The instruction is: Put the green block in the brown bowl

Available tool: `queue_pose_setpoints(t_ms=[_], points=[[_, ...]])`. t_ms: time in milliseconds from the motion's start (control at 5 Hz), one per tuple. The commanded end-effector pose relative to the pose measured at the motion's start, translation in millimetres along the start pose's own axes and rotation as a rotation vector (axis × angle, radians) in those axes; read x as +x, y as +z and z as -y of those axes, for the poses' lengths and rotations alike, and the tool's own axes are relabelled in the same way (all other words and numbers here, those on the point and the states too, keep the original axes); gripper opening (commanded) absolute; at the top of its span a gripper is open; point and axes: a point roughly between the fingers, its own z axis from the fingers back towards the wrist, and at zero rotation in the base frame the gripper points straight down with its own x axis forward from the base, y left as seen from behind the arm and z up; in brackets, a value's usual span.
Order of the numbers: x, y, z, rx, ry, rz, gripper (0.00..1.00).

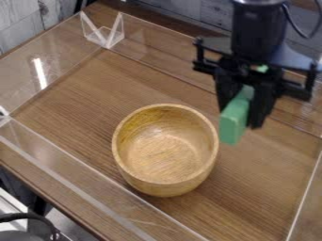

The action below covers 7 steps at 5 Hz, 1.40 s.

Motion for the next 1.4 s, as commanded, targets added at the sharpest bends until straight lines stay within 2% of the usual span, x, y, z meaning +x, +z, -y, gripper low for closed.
queue_pose_setpoints(t_ms=[0,200,600,800,1200], points=[[-4.2,4.3,15,-0.020,-0.023,0.064,0.00],[-7.7,0.9,28,-0.020,-0.038,0.075,0.00],[-16.1,-2.9,22,-0.021,-0.027,0.108,0.00],[-18.7,7.6,9,-0.021,0.009,0.125,0.00],[-22.5,7.7,-19,-0.019,0.032,0.146,0.00]])
